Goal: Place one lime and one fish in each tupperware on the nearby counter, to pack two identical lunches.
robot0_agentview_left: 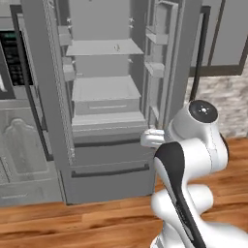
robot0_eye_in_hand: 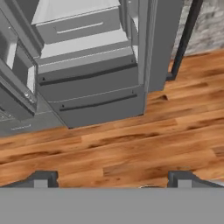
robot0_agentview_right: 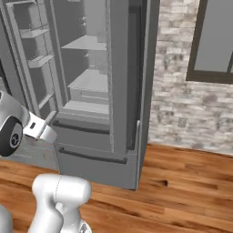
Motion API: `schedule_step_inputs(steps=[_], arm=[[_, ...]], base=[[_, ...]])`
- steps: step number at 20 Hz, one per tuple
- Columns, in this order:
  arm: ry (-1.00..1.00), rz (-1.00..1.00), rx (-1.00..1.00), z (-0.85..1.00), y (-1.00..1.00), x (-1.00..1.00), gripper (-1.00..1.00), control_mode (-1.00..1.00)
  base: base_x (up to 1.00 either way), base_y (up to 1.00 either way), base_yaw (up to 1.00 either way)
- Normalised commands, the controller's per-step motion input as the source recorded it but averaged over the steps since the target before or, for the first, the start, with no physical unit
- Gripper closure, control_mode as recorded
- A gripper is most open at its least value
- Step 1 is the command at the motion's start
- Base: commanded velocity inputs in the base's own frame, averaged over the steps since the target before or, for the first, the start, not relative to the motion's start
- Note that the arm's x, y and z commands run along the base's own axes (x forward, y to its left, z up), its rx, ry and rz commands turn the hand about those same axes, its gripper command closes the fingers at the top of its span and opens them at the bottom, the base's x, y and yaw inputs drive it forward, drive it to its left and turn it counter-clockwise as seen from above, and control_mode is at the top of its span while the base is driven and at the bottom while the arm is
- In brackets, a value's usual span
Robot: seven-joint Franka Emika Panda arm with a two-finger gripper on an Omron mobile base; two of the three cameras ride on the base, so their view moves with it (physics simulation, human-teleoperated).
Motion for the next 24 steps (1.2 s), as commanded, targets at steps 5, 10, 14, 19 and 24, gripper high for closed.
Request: schedule_step_inputs(steps=[5,10,14,19,24], arm=[[0.0,0.0,0.0,0.0,0.0,0.0,-1.0,1.0],[0.0,0.0,0.0,0.0,0.0,0.0,-1.0,1.0],[0.0,0.0,0.0,0.0,0.0,0.0,-1.0,1.0],[0.0,0.0,0.0,0.0,0.0,0.0,-1.0,1.0],[0.0,0.0,0.0,0.0,0.0,0.0,-1.0,1.0]], base=[[0.76,0.0,-0.06],[0.7,0.4,-0.03],[0.8,0.18,0.0],[0.66,0.0,-0.02],[0.59,0.35,-0.07]])
